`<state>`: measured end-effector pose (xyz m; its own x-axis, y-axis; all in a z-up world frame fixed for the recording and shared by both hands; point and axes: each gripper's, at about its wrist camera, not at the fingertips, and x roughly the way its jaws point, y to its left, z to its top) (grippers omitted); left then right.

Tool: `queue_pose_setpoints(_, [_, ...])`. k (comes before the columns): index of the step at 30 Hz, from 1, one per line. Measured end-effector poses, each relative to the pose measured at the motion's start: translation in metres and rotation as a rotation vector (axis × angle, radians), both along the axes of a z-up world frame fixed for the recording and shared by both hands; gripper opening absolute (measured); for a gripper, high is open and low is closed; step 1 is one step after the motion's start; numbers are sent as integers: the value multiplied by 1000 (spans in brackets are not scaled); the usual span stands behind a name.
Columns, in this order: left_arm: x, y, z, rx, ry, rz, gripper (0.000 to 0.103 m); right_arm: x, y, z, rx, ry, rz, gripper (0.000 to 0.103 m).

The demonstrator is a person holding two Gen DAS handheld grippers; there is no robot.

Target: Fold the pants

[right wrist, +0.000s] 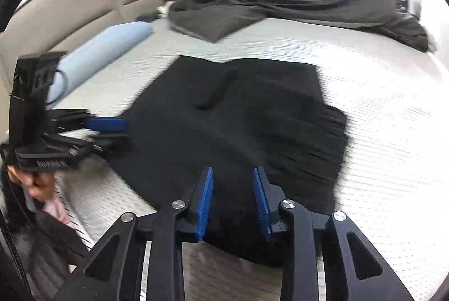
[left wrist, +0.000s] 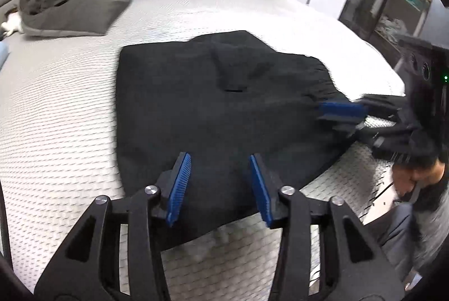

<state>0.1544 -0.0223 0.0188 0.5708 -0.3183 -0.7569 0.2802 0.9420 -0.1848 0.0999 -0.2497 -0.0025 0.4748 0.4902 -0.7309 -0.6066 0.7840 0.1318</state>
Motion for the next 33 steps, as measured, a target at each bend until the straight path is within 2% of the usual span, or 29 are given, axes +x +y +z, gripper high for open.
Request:
queue_pose_setpoints(2, [9,-19,-11,58,28,-18,43,2,19,-6,0,22,32,33])
queue_pose_setpoints(5, [11,-29,-16,131,26,-45,43,1,42,-27,-95,36,73,33])
queue_pose_setpoints(7, [6,-17,-15,120,36,-43,43,-2,29,-30,-140,-4,76,33])
queue_pose_setpoints(9, [1,-6,-15,120,37,-30,44,-2,0,-26,-204,-47,5,32])
queue_pose_setpoints(10, [-1,0,-16,114,40,-22,44,-3,-15,-24,-196,-55,-9,28])
queue_pose_setpoints(11, [-2,4,-15,110,40,-18,44,-4,-33,-21,-147,-36,-3,26])
queue_pose_setpoints(13, [-3,11,-11,95,34,0,44,-4,-46,-15,-105,-26,-14,26])
queue_pose_setpoints(16, [4,11,6,53,-15,28,44,-3,-47,-3,-55,-53,-47,30])
queue_pose_setpoints(19, [24,1,11,58,-35,41,44,-1,-32,3,-7,-56,-68,30])
queue_pose_setpoints(21, [44,-5,2,77,9,43,44,12,-11,-4,-14,-21,-59,30])
queue_pose_setpoints(23, [56,-9,-12,133,57,51,44,23,10,-18,-52,21,-37,30])
queue_pose_setpoints(25, [58,-5,-17,116,59,31,46,26,27,-27,-112,18,-13,30])
queue_pose_setpoints(27, [55,2,-15,124,61,32,47,27,14,-27,-154,11,-34,30])
queue_pose_setpoints(29, [51,8,-15,142,65,50,47,27,-7,-24,-263,-55,-125,27])
queue_pose_setpoints(30, [48,9,-15,150,62,57,47,25,-20,-23,-253,-49,-123,26])
queue_pose_setpoints(31, [47,11,-13,148,51,63,47,25,-31,-21,-196,-17,-120,26])
queue_pose_setpoints(33, [50,13,-7,132,26,84,47,24,-36,-12,-144,-16,-136,29])
